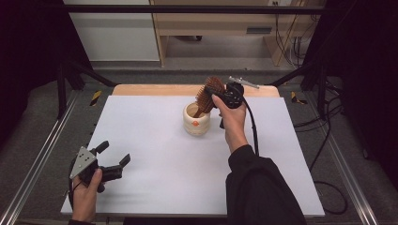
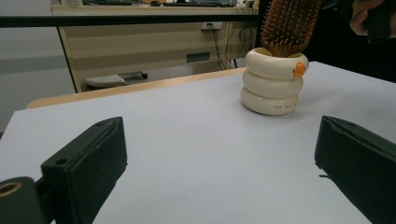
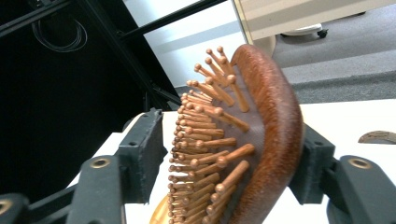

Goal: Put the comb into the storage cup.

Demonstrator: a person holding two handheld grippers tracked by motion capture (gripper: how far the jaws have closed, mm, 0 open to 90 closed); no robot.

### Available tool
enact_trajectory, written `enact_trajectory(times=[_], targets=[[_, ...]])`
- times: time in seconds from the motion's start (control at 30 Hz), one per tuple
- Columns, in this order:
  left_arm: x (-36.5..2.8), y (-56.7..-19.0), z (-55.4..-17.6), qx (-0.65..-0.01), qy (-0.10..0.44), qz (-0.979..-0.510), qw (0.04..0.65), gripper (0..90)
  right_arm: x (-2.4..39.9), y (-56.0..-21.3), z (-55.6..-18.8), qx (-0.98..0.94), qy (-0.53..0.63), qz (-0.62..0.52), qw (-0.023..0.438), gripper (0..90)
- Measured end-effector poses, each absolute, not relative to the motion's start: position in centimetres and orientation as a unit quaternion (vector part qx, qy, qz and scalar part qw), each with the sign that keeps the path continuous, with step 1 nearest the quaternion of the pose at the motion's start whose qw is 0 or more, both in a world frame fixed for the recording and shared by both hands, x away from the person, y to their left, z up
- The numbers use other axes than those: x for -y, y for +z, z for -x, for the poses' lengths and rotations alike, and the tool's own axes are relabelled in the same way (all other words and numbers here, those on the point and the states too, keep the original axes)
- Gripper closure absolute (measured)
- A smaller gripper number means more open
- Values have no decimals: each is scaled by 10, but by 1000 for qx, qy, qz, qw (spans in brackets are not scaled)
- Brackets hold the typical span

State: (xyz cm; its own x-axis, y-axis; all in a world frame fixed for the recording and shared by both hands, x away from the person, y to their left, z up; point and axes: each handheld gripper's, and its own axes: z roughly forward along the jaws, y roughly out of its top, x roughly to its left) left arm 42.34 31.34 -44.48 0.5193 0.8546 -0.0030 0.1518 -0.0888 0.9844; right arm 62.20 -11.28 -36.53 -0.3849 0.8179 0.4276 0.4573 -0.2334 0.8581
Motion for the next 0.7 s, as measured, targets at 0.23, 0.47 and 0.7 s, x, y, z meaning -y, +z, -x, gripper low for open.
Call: enact_trajectory(times=[0.23, 0.47, 0.7], targets=[[-313, -445, -424, -377, 313, -667, 562, 23, 111, -365, -622, -604, 572, -531, 161, 255], [-313, -445, -424, -377, 313, -667, 561, 23, 112, -363, -620, -611, 563, -529, 173, 175], [-313, -445, -424, -377, 313, -667, 561, 23, 111, -360, -618, -620, 557, -519, 189, 118]])
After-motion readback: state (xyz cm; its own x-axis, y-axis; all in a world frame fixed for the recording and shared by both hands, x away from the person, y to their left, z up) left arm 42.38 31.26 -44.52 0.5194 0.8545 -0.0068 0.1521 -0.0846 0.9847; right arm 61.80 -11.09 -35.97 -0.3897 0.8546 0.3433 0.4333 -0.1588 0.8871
